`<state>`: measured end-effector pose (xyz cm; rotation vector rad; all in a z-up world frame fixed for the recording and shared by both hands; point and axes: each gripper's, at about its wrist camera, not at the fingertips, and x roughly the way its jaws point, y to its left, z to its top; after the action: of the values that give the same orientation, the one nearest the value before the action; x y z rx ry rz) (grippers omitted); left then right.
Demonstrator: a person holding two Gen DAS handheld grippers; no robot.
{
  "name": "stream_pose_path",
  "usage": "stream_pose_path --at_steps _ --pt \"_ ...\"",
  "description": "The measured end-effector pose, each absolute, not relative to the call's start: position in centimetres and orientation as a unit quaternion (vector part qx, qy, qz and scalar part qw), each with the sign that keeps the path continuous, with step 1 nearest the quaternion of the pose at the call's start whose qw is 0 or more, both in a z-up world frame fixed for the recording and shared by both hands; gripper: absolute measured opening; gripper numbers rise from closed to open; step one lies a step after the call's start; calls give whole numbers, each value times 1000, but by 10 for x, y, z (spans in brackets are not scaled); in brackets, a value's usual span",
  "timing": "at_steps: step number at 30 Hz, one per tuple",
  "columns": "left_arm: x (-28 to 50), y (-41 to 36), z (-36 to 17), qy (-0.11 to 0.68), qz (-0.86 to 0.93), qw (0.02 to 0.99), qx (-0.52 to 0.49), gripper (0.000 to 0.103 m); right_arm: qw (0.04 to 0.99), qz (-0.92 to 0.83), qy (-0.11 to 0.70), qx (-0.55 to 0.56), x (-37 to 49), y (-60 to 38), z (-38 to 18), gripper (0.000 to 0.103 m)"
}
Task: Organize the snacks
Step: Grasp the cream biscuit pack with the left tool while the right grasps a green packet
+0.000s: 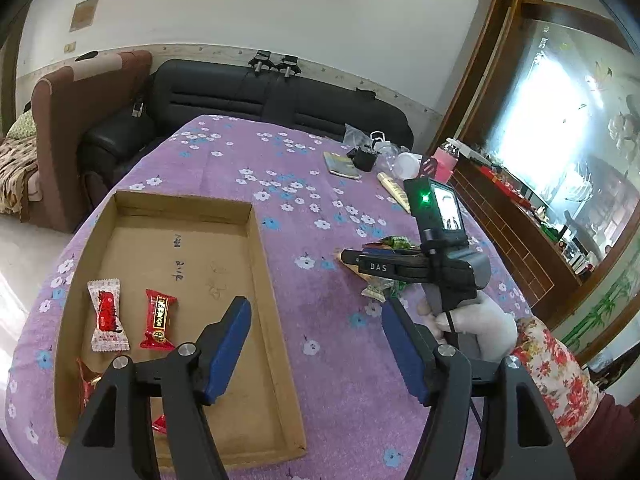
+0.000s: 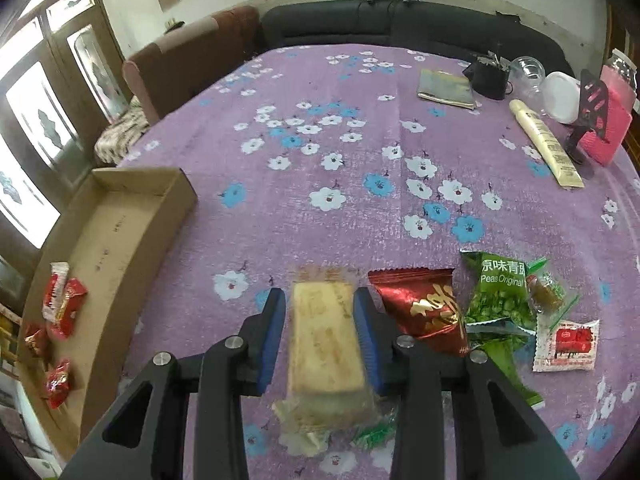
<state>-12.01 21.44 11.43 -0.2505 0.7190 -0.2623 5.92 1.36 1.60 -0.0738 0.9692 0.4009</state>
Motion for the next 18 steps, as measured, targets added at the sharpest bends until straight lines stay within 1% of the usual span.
stream_pose_path --at_steps 6,9,11,12,15,18 --pt "-120 209 108 354 -129 917 -132 71 855 188 482 -20 59 10 3 35" --pt "-121 203 107 357 -134 915 -130 71 835 229 501 9 46 9 4 32" --pt "-121 200 106 358 -137 914 -130 71 821 257 508 20 32 11 7 26" --pt "-121 198 106 360 -139 913 -130 71 812 271 516 27 25 12 6 25" --pt "-119 190 103 365 -144 911 -127 71 787 316 528 42 0 8 7 25" --pt "-118 179 100 370 -153 908 -119 71 777 352 514 97 -13 -15 21 25"
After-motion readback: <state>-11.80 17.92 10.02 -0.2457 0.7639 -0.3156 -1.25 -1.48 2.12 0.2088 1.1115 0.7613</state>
